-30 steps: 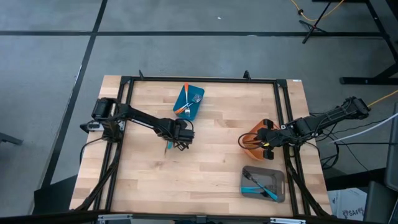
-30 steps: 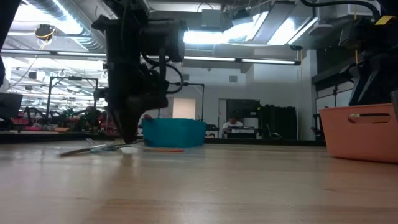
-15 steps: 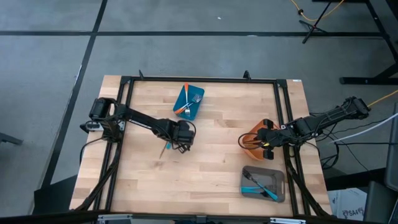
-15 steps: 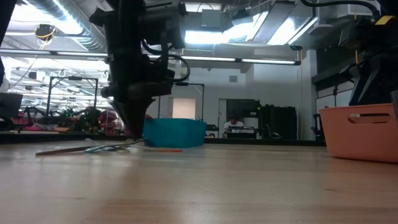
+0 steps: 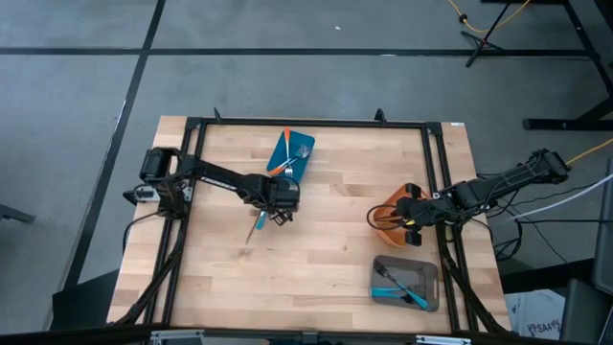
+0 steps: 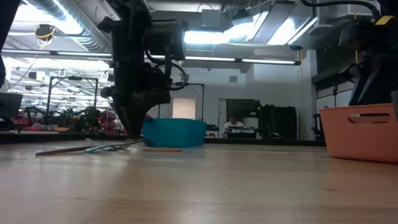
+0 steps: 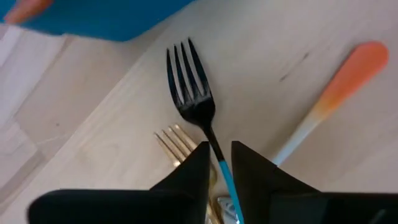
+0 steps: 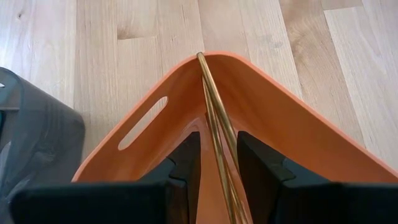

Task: Sort silverware by color (type)
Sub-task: Put the blue fork into the black bin

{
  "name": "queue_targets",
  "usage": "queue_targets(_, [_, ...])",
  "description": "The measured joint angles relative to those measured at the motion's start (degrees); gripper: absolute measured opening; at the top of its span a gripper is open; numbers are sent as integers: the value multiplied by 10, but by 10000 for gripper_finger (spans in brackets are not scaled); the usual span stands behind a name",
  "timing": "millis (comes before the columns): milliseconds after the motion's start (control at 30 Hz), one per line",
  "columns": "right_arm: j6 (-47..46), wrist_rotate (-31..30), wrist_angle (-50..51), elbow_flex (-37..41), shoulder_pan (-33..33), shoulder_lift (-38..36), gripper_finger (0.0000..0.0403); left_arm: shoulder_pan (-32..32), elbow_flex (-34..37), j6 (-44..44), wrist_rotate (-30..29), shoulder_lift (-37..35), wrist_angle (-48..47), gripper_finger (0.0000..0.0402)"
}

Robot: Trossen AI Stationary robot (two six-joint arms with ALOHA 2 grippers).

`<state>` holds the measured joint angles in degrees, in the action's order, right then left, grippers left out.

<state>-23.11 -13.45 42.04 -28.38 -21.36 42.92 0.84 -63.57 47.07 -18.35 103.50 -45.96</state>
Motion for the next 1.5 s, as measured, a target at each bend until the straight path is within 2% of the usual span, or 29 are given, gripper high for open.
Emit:
queue_targets(200, [0,0,0,0,0,0,96,-6,0,-8,-6,0,11,93])
queue_targets(833, [0,0,0,0,0,0,96,-4,-1,14,12,34,17,96])
queue_targets(1000, [0,0,0,0,0,0,96,-4,-1,14,13,35,18,77])
queue_targets(1267, [0,0,0,0,0,0,96,-4,-1,5,9,35,19,12])
queue_targets(1500, [0,0,-3,0,0,0,96,-4,0,-9,7,30,19,8])
